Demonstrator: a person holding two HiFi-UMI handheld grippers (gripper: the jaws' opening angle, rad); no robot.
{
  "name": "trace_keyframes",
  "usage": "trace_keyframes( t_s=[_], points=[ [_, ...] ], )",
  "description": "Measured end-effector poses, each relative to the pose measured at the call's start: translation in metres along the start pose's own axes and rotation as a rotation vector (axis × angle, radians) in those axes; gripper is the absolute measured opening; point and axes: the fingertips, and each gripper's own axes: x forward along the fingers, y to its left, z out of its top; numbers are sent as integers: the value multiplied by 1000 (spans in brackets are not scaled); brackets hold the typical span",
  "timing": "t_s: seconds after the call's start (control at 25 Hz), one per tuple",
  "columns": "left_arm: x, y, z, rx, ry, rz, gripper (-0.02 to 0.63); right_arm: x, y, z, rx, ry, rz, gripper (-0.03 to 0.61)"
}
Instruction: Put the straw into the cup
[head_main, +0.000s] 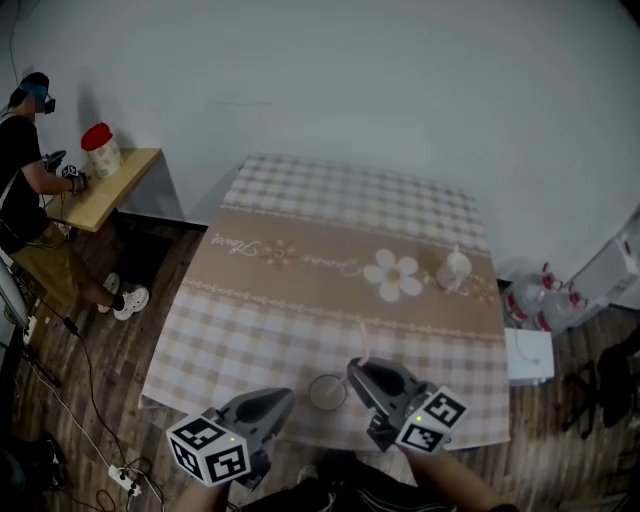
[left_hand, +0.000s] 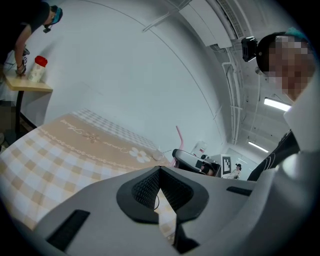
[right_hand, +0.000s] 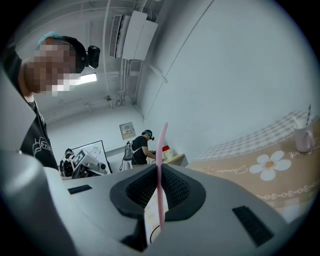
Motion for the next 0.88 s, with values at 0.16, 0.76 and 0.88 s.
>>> trace_keyframes(
  t_s=[0.16,0.76,0.88],
  points=[
    [8,17,-9,-33,16,21,-3,12,-13,-21,23,38,8,31],
    [22,43,-26,-106,32,68,-3,23,-32,-67,58,125,36,31],
    [24,42,-27,-108,34,70,-3,22,-33,-72,70,133,43,31]
  ],
)
